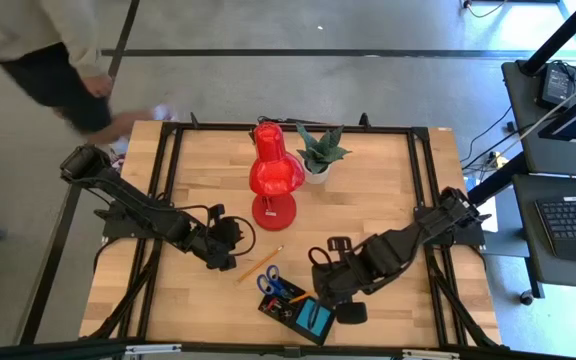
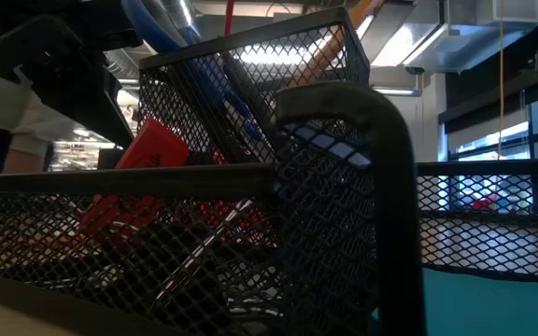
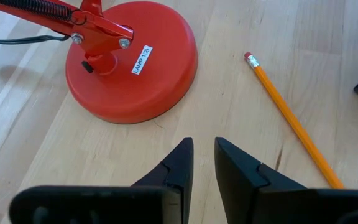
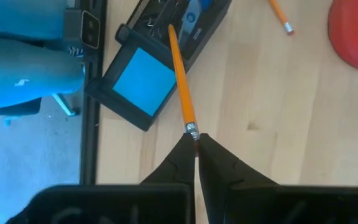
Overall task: Pick and place office supplies into organizer
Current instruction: Put the orange top pencil into the black desk organizer
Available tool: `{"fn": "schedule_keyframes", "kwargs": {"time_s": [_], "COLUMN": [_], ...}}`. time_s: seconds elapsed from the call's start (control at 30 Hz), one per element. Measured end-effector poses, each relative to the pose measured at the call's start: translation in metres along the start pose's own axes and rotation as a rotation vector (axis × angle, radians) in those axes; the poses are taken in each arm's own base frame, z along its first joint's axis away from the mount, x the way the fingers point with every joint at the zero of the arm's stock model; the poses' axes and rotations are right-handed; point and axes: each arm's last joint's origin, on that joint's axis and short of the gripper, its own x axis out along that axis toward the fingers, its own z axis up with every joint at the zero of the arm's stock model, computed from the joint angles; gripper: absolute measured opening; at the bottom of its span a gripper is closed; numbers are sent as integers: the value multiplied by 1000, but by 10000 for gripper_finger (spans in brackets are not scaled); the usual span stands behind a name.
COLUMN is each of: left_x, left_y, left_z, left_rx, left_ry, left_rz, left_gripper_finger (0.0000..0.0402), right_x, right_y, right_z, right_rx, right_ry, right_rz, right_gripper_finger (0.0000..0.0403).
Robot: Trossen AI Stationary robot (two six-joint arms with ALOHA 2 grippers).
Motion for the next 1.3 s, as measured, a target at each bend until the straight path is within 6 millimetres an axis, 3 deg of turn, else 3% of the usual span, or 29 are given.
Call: {"fn": "schedule_keyframes", "kwargs": {"time_s": [0.5, 0.77, 1.3], "left_x": [14, 22, 22], "left_y": [-6, -8, -8], "left_z": [-8, -13, -12], "left_rx": [42, 62, 61], "left_ry": [51, 78, 75], "left_rz": [37, 58, 59], "left_gripper_finger": [61, 61, 57], "right_x": [9, 22, 17], "right_y": [-22, -29, -32], "right_z": [17, 17, 12], "right_rx": [-47, -31, -10], "right_ry": [-30, 0, 52], "right_rz": [54, 58, 29], "right_gripper_finger": [12, 12, 12]}}
